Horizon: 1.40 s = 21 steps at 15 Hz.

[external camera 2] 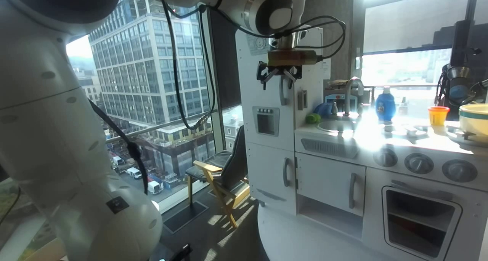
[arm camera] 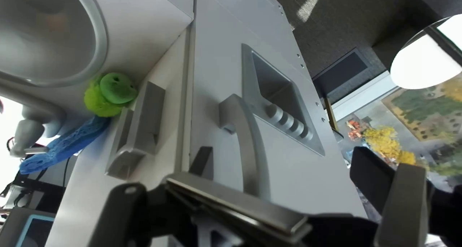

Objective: Open the cupboard doors

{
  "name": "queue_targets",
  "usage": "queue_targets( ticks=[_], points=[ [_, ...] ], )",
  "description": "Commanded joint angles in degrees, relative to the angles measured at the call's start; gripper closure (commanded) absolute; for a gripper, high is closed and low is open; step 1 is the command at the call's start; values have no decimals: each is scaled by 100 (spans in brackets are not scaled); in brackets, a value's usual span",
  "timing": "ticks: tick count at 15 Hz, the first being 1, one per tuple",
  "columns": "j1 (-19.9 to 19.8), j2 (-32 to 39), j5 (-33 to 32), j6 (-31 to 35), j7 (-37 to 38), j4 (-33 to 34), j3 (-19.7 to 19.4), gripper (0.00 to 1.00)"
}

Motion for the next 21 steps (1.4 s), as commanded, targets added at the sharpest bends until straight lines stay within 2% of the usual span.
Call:
queue_targets(
  ticks=[1,7,10,12,14,16,18,21],
  points=[
    [12,-235,290,-309,-540,-202,-15,0],
    [28,-487,833,-602,-1215,-516,-103,0],
    [-84,-737,481,-698,-959,-708,-57,0],
    [-130,-896,112,-1072,-833,-738,-43,0],
    [-259,-1010,-631,-1438,-160,-682,99,0],
    [-332,-1144,-1247,-1426,433,-679,204,0],
    [-361,-1120,-1643,-1298,1067,-537,251,0],
    [-324,-769,-1753,-1039,1969,-113,209,0]
  ],
)
